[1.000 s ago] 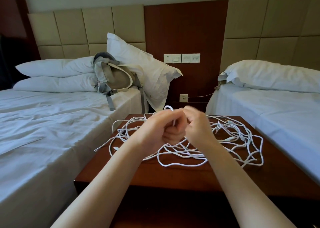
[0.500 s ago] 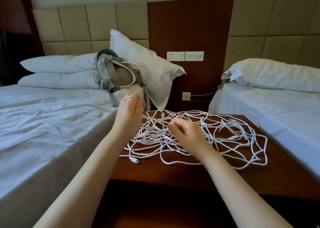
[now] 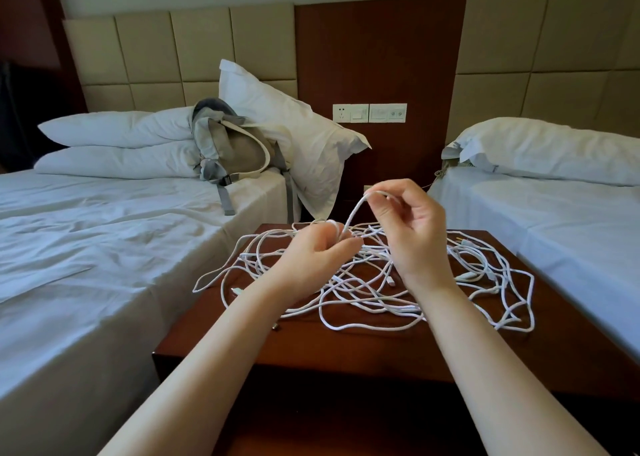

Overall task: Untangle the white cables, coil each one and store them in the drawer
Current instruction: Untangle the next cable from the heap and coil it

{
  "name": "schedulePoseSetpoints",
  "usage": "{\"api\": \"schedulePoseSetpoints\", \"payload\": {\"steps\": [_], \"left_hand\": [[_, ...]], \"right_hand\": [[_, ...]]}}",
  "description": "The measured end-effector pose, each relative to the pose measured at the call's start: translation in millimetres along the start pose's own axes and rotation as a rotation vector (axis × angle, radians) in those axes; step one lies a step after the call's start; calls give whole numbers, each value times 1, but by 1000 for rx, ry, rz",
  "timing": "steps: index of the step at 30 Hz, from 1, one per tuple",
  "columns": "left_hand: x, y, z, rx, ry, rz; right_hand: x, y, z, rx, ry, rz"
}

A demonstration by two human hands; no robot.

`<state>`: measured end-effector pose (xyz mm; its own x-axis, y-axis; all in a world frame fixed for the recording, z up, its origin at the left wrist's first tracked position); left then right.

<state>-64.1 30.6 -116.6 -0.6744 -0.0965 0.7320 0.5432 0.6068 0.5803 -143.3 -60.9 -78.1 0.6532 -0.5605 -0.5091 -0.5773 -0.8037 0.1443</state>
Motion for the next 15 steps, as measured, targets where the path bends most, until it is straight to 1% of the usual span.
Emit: {"api": "schedulePoseSetpoints", "payload": {"steps": [1, 4, 5, 7, 9, 12, 14, 15], "left_hand": [[-2, -7, 0, -68, 33, 67], [-1, -36, 4, -359, 102, 338], [3, -44, 7, -436, 98, 393], [13, -54, 11, -537, 62, 479], [20, -57, 11, -579, 28, 596], [28, -54, 9, -583, -24, 749], [29, -44, 7, -541, -71, 824], [28, -36, 5, -494, -92, 846]], "right_hand": [[-2, 1, -1, -15, 6, 1], [-3, 1, -3, -51, -1, -19], [0, 1, -3, -56, -32, -45], [15, -2, 0, -74, -138, -98], [31, -12, 5, -147, -219, -136], [50, -38, 15, -320, -301, -184], [66, -55, 27, -408, -407, -167], [72, -61, 33, -448, -446, -124]]}}
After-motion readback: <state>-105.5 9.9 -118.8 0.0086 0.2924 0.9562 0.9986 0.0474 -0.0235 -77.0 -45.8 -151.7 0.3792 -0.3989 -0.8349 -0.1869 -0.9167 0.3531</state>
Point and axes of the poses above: each hand's wrist, its own z-axis away from the middle knuckle, its own y-axis out of the back of the hand, x = y × z, the point moved 10 cm from there along -z, towards the middle knuckle, and after that the axes turned 9 degrees about -x, right-handed, at the moved point
